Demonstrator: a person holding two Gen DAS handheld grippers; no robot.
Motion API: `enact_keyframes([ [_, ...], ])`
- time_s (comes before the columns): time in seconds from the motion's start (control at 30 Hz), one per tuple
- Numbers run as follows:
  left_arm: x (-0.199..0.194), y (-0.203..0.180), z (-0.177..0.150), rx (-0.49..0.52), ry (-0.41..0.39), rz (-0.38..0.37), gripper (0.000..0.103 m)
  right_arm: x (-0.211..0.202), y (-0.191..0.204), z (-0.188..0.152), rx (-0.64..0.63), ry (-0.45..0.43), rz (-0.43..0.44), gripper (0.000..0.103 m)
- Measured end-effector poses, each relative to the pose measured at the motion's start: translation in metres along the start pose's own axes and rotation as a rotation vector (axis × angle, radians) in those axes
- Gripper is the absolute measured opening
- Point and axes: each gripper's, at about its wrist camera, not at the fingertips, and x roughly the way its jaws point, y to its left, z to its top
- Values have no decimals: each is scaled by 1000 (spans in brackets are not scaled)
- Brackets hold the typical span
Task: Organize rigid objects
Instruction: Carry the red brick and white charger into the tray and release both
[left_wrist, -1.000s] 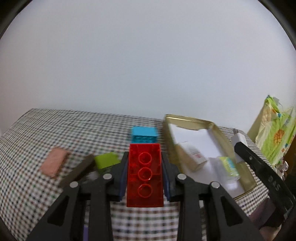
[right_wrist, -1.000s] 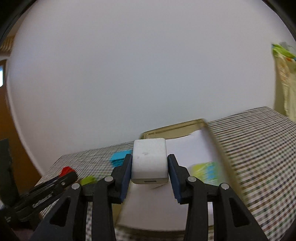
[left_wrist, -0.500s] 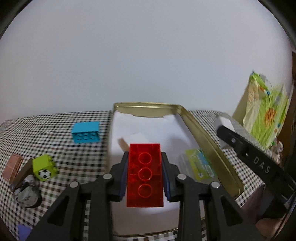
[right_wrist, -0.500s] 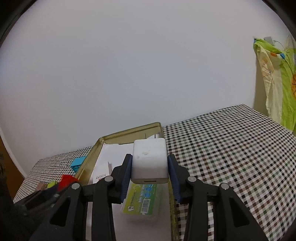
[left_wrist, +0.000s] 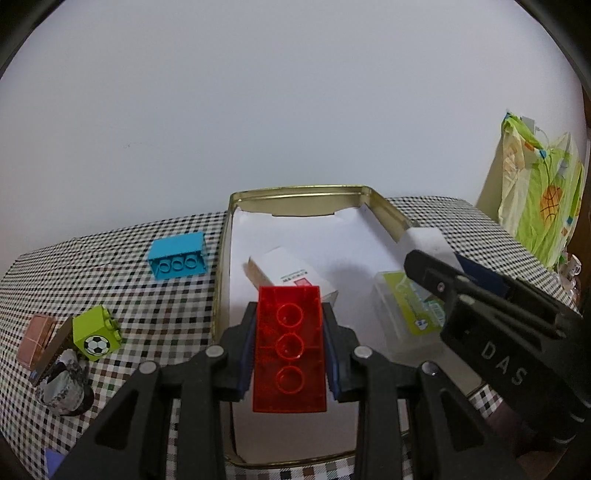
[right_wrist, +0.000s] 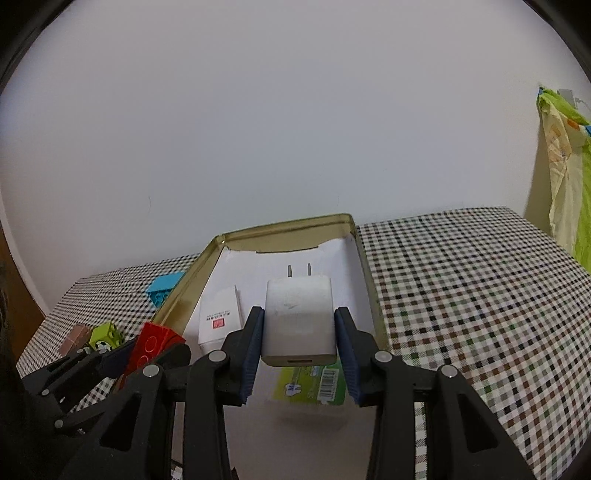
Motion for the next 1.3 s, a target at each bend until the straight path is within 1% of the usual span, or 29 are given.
enact_keyframes([
  [0.17,3,3,-2,3,16,24,30,1,0,-1,3,19,16,42],
  [0.5,8,7,-2,-10,41,28,30,15,-1,-4,6,75,53,42],
  [0.8,9,6,-1,-2,44,29,30,16,5,-6,-21,86,52,43],
  [0.83,9,6,-1,-2,44,28,30,16,6,-7,-23,87,52,44],
  [0.87,9,6,-1,-2,45,28,30,15,8,-7,-22,85,49,49],
  [0.9,10,7,-1,-2,45,29,30,15,8,-7,-24,83,48,58],
  [0.97,10,7,-1,-3,44,30,30,10,7,-8,-14,59,36,70],
  [1.07,10,10,-2,-7,42,28,31,-1,1,-7,21,-4,29,71],
  [1.13,10,9,-2,-1,42,18,35,-6,-4,-5,38,-34,-4,76],
  [1.17,10,8,-2,3,42,9,42,-9,-6,-5,50,-49,-18,76],
  [1.2,8,5,-3,15,37,-5,53,-10,-9,-4,59,-56,-22,76],
  [1.23,7,2,-3,26,28,1,71,-12,-13,-3,81,-65,-23,76],
  [1.27,4,0,-3,36,14,2,75,-13,-16,-2,97,-67,-21,77],
  [1.3,-1,-4,-4,50,-11,8,84,-14,-19,-2,114,-69,-20,77],
])
